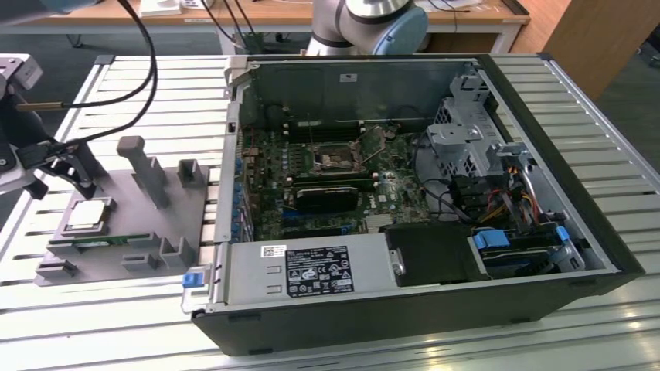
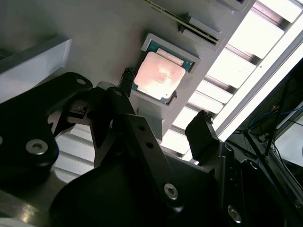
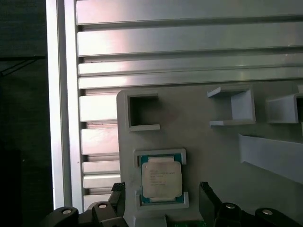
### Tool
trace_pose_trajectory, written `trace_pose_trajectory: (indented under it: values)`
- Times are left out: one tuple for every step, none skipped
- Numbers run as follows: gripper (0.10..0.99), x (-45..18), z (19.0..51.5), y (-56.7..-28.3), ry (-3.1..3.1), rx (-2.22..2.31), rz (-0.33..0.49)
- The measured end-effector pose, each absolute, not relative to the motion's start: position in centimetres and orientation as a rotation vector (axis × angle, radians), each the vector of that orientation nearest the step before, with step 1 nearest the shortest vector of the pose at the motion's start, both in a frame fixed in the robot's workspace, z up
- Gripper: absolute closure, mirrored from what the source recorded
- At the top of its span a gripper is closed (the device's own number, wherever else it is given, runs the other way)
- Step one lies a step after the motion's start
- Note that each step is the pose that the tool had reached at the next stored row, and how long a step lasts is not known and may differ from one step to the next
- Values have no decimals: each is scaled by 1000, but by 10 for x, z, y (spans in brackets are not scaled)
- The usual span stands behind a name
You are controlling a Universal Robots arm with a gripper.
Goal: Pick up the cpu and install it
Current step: 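Pick up the cpu and move it towards the insertion slot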
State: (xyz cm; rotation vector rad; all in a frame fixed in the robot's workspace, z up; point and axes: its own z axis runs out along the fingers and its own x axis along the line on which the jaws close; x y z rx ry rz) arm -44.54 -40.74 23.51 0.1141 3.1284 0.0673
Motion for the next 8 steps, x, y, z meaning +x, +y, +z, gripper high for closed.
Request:
trace_pose_trajectory:
  values:
    - [369,-445,234,-407,3128,114,67]
    - [369,-445,234,-407,3128,114,67]
    - [369,-445,233,-407,3128,114,67]
    - [369,-445,232,-407,3128,114,67]
    - [369,-445,231,-407,3128,114,67]
    - [369,-445,231,-407,3128,114,67]
    - [369,-445,230,-407,3128,114,67]
    - [369,-445,229,-407,3128,114,67]
